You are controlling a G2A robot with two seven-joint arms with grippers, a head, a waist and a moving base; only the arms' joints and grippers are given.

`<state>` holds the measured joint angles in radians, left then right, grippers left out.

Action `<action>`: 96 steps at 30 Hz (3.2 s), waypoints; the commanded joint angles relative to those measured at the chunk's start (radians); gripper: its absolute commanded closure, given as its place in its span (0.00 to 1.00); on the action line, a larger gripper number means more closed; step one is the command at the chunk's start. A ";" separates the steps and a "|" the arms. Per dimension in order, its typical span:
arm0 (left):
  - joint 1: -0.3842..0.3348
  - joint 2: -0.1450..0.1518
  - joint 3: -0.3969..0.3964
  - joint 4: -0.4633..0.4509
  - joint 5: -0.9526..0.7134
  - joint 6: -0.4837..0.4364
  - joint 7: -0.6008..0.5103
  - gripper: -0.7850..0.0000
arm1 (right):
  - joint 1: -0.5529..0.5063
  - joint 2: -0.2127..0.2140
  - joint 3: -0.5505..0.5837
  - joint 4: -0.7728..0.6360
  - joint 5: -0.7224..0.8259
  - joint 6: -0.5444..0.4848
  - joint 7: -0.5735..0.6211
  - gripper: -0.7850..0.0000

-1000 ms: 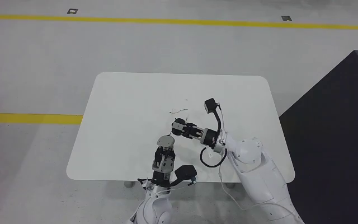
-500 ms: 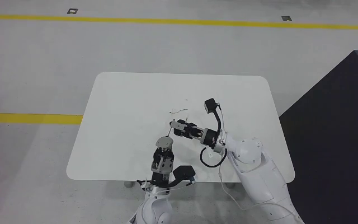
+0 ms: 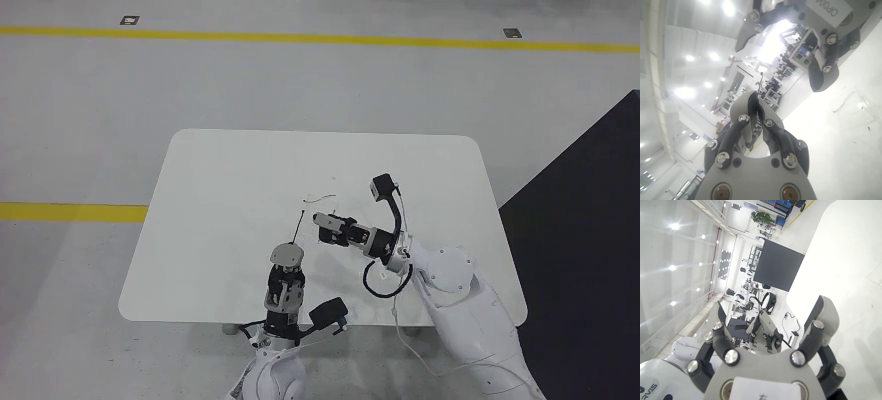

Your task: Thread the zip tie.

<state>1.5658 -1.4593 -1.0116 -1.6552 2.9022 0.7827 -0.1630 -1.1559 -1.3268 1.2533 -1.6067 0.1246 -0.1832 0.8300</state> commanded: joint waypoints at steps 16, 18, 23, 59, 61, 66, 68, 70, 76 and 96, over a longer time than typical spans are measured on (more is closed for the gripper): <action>0.002 -0.022 0.006 0.019 0.168 0.021 -0.124 1.00 | 0.019 0.023 0.057 0.012 0.243 0.105 0.270 0.00; 0.004 -0.022 0.006 0.015 0.170 0.006 -0.110 1.00 | 0.012 0.025 0.053 0.005 0.198 0.085 0.233 0.00; 0.005 -0.020 -0.002 0.020 0.170 0.017 -0.067 1.00 | 0.014 0.025 0.033 0.015 0.212 0.085 0.192 0.50; -0.005 -0.028 -0.010 0.056 0.170 0.025 0.024 1.00 | 0.047 0.040 -0.061 0.038 0.213 0.073 0.151 0.76; -0.004 -0.029 -0.011 0.055 0.170 0.025 0.023 1.00 | 0.045 0.041 -0.060 0.035 0.213 0.073 0.147 0.77; -0.003 -0.030 -0.014 0.054 0.170 0.024 0.022 1.00 | 0.041 0.044 -0.061 0.031 0.215 0.072 0.138 0.82; -0.003 -0.030 -0.015 0.056 0.170 0.025 0.019 1.00 | 0.041 0.046 -0.060 0.029 0.215 0.069 0.135 0.82; -0.003 -0.031 -0.016 0.058 0.170 0.025 0.021 1.00 | 0.041 0.047 -0.059 0.026 0.217 0.064 0.130 0.82; -0.007 -0.031 -0.016 0.063 0.170 0.022 0.027 1.00 | 0.037 0.051 -0.055 0.016 0.215 0.055 0.115 0.83; -0.002 -0.035 -0.027 0.061 0.170 0.043 0.042 1.00 | 0.049 0.060 -0.075 0.026 0.187 0.060 0.092 0.84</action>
<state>1.5640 -1.4942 -1.0377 -1.5948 3.0718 0.8251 -0.1218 -1.1071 -1.2671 1.1802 -1.5809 0.3110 -0.1236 0.9219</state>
